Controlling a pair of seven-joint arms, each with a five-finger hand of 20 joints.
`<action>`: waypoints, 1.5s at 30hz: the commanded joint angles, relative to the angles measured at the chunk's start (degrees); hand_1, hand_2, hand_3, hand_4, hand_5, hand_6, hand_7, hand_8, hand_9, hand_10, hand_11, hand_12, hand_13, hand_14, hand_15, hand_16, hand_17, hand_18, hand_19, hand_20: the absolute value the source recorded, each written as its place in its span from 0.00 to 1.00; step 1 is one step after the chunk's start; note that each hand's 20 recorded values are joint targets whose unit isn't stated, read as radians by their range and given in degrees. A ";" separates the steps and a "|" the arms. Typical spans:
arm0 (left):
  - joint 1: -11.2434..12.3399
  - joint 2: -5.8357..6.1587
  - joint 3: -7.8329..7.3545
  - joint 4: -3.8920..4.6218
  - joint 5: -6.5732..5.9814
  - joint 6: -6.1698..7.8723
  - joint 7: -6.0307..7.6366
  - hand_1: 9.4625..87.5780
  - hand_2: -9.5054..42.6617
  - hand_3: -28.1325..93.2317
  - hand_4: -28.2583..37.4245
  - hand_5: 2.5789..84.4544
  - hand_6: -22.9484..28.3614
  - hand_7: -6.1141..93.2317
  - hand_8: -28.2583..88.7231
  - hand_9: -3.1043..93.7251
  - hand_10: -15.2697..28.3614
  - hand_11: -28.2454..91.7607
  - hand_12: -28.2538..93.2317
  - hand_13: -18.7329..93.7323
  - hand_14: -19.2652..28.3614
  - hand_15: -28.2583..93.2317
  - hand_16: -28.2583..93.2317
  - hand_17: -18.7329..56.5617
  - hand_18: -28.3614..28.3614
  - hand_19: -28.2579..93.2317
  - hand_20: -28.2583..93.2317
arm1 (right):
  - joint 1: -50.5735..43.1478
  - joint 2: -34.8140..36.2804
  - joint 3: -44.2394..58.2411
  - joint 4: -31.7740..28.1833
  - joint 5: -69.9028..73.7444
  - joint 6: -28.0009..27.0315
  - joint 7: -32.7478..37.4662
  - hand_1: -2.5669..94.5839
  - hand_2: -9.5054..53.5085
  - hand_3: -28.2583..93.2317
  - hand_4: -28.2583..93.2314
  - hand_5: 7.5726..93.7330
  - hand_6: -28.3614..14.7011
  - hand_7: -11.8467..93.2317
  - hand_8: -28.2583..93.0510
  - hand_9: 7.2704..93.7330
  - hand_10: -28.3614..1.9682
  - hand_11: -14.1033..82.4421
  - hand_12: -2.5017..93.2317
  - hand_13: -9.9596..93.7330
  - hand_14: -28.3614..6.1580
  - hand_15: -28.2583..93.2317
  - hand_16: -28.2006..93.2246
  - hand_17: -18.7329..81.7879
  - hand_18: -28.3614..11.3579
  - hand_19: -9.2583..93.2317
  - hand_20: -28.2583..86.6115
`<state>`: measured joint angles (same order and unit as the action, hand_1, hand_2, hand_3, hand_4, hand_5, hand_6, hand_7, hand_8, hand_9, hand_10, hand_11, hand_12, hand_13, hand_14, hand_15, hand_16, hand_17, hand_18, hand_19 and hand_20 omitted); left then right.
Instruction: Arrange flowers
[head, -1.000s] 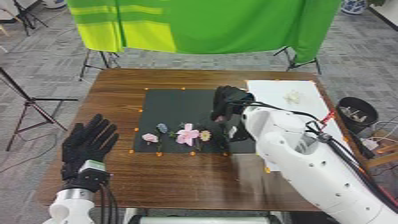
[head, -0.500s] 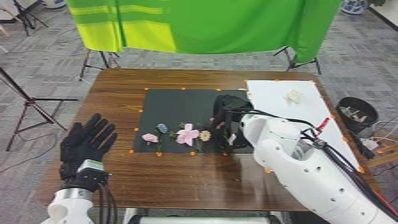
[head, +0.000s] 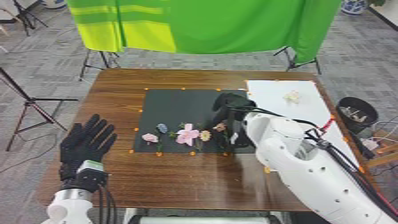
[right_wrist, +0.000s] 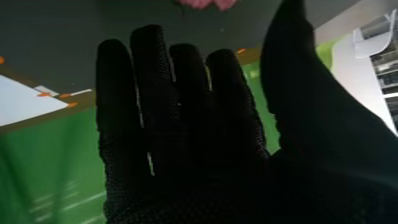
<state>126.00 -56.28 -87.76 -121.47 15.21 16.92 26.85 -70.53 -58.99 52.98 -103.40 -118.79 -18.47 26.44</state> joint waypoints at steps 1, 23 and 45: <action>-0.61 -0.36 1.03 0.19 0.40 -0.82 -0.60 0.25 0.42 0.82 0.00 0.47 0.65 0.20 0.17 0.39 0.72 0.47 0.33 0.40 0.76 0.59 0.17 0.16 0.78 0.54 0.31 | 0.43 4.39 4.36 1.90 -7.67 7.07 1.50 0.39 0.01 0.89 0.00 0.47 0.60 0.26 0.13 0.52 0.46 0.24 0.16 0.58 0.46 0.42 0.40 0.40 0.25 0.60 0.43; -0.68 -0.55 1.56 0.23 0.25 -1.26 0.39 0.24 0.45 0.81 0.00 0.49 0.65 0.20 0.17 0.39 0.72 0.47 0.33 0.40 0.77 0.59 0.17 0.16 0.78 0.54 0.32 | 10.53 9.44 6.17 24.16 5.01 -2.19 6.10 0.41 0.16 0.90 0.00 0.35 0.64 0.28 0.12 0.30 0.57 0.22 0.11 0.34 0.49 0.26 0.38 0.31 0.32 0.47 0.38; -0.97 -1.86 1.77 0.59 0.61 -1.70 -0.54 0.24 0.46 0.81 0.00 0.49 0.65 0.20 0.17 0.40 0.72 0.47 0.33 0.40 0.77 0.59 0.17 0.16 0.78 0.54 0.32 | -1.55 13.78 8.06 16.04 2.94 13.23 -2.57 0.69 0.00 0.81 0.00 0.74 0.72 0.43 0.19 0.87 0.71 0.29 0.50 0.76 0.68 0.49 0.61 0.46 0.39 0.68 0.47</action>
<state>124.33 -57.52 -85.93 -120.96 15.63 15.99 26.41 -66.77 -48.20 60.57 -82.67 -114.87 -10.32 26.14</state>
